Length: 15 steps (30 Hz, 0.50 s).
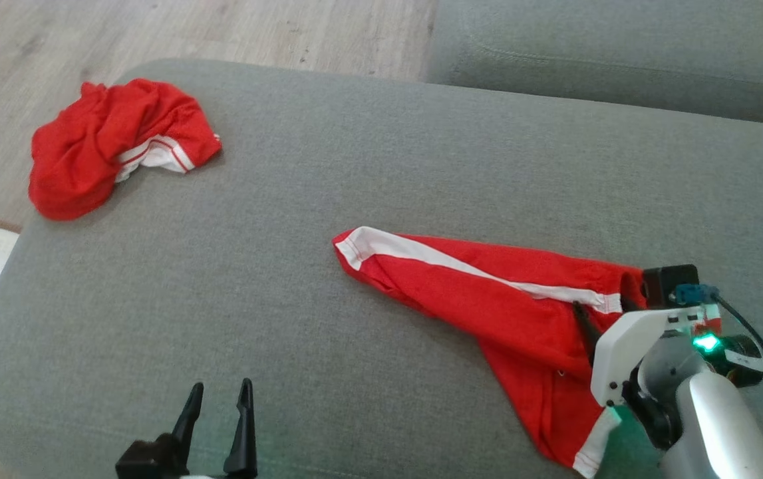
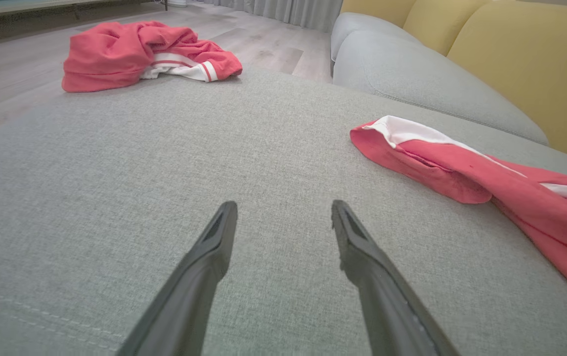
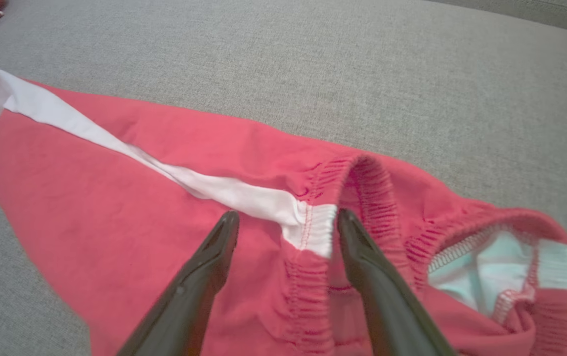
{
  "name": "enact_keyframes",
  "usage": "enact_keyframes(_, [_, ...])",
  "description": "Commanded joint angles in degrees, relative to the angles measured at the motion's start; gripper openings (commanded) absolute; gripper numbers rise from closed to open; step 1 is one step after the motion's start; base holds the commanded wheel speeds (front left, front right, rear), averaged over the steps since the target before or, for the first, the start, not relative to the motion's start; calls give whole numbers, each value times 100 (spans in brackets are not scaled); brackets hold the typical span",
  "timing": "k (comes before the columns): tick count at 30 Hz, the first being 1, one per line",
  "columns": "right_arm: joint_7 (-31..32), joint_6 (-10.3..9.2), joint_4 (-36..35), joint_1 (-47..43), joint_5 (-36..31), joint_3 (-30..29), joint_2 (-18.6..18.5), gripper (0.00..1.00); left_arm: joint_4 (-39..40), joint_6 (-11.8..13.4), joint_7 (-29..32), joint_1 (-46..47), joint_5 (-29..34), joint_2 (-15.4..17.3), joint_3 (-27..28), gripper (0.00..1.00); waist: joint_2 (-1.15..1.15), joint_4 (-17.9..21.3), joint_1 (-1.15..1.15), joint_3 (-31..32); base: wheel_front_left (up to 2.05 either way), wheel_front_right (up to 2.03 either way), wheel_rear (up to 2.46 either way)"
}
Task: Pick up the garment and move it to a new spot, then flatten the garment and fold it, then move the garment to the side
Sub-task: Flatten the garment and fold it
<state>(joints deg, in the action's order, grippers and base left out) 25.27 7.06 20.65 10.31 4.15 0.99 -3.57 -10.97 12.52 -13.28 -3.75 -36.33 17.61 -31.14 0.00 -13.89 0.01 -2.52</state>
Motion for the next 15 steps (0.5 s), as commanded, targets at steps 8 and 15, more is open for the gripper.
enact_keyframes(8, [278,43,-102,406,239,70,-39,33,105,-32,-115,287,86,-17,194,100,0,18,-1,-34,0,0,0])
enact_keyframes(15, [249,43,3,636,363,229,-57,0,163,-96,-48,459,131,2,119,100,0,165,-1,-102,0,0,0])
